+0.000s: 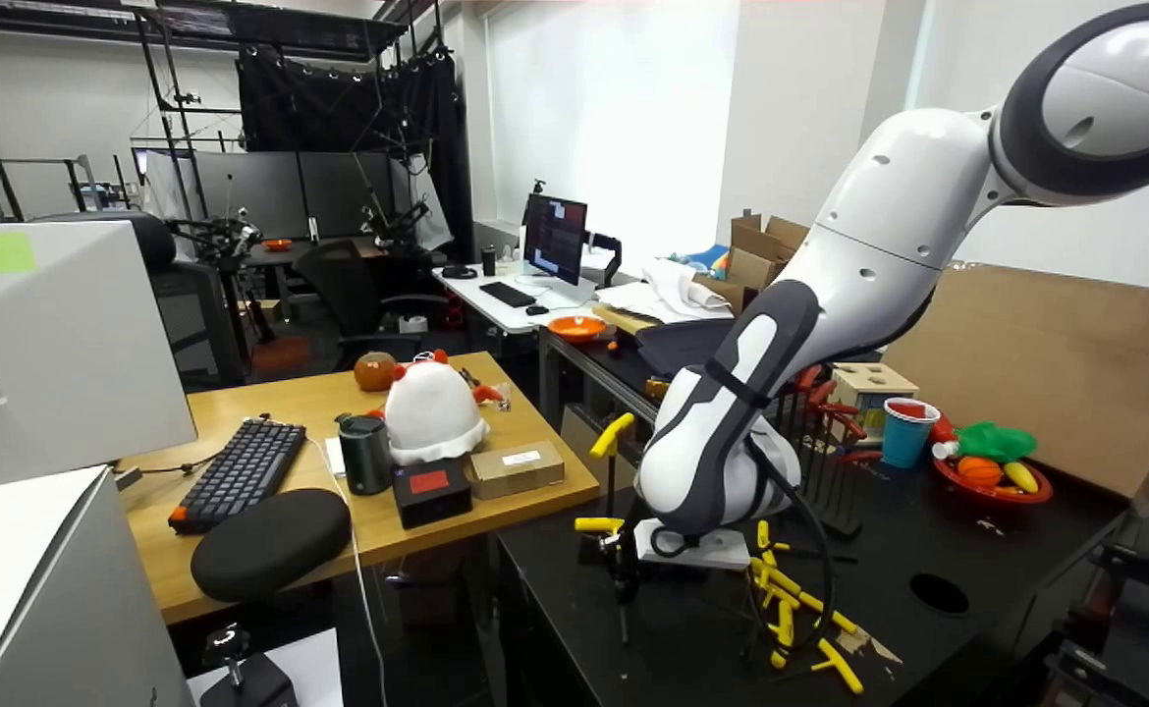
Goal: Put the yellow object on the table
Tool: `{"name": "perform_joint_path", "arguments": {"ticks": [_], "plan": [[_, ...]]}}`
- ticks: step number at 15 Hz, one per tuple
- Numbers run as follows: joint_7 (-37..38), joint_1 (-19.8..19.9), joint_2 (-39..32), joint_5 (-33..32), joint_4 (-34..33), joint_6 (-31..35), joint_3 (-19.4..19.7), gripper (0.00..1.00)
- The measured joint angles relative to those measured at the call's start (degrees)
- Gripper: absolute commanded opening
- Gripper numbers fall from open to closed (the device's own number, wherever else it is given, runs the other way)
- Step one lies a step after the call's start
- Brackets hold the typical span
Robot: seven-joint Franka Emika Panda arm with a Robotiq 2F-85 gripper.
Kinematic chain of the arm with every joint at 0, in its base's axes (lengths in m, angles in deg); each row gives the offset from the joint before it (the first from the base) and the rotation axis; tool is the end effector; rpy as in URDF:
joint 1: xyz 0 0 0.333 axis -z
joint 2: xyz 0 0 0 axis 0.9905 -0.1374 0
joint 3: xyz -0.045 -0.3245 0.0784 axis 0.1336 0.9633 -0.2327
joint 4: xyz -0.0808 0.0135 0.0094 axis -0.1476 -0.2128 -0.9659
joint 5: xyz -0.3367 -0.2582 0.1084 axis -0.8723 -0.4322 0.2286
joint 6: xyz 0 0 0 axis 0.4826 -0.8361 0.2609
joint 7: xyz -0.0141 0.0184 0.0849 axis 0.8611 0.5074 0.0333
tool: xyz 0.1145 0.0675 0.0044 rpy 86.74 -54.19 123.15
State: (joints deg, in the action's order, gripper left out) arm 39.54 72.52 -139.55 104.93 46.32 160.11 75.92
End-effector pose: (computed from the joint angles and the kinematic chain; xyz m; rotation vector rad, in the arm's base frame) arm 0.6286 0.1622 -0.0879 -2.8074 0.7456 -0.1945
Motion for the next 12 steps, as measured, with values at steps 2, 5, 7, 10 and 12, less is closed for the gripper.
{"name": "perform_joint_path", "arguments": {"ticks": [2, 5, 7, 10, 12], "plan": [[1.3, 0.0, 0.1, 0.2, 0.4, 0.6, 0.0, 0.02], [2.5, 0.0, 0.5, 0.8, 1.7, 1.2, 0.2, 0.02], [3.4, 0.1, 1.2, 1.0, 3.5, 1.7, 0.7, 0.02], [3.9, 0.2, 2.9, 1.1, 6.9, 1.7, 1.3, 0.02], [3.9, 0.5, 4.1, 1.1, 9.6, 1.7, 1.3, 0.02]]}}
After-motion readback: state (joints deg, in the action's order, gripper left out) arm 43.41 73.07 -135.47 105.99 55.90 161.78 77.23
